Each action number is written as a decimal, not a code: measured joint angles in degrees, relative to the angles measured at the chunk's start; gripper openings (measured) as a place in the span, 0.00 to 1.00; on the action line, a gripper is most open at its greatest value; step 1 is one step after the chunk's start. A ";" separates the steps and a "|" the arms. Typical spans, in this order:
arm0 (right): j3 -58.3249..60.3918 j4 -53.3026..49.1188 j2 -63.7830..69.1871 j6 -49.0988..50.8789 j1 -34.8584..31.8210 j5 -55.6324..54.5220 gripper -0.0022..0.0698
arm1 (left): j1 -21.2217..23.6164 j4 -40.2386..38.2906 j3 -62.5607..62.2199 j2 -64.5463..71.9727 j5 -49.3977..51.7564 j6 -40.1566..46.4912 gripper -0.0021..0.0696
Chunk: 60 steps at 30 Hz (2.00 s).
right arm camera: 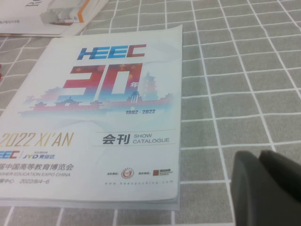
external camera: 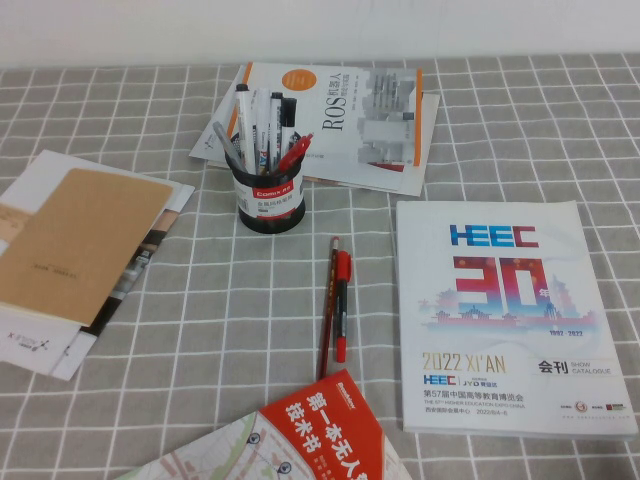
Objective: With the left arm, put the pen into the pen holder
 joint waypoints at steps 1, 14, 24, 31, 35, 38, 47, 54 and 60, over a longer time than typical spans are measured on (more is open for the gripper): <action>0.00 0.00 0.00 0.00 0.00 0.00 0.01 | 0.00 -2.15 0.00 0.00 -1.33 -0.87 0.03; 0.00 0.00 0.00 0.00 0.00 0.00 0.01 | 0.00 -11.22 0.00 0.00 -10.02 -9.46 0.03; 0.00 0.00 0.00 0.00 0.00 0.00 0.01 | 0.00 -14.63 -12.84 10.03 6.36 -9.95 0.03; 0.00 0.00 0.00 0.00 0.00 0.00 0.01 | 0.00 -18.77 -27.83 28.79 22.65 1.68 0.03; 0.00 0.00 0.00 0.00 0.00 0.00 0.01 | 0.00 -24.33 -34.10 39.20 28.66 9.85 0.03; 0.00 0.00 0.00 0.00 0.00 0.00 0.01 | -0.33 -27.59 -37.61 46.68 30.22 14.02 0.03; 0.00 0.00 0.00 0.00 0.00 0.00 0.01 | -14.13 -27.45 -46.98 66.89 27.83 14.78 0.03; 0.00 0.00 0.00 0.00 0.00 0.00 0.01 | -25.65 -20.41 -57.81 82.39 27.23 7.38 0.03; 0.00 0.00 0.00 0.00 0.00 0.00 0.01 | -32.14 -17.78 -68.32 94.49 28.80 5.23 0.03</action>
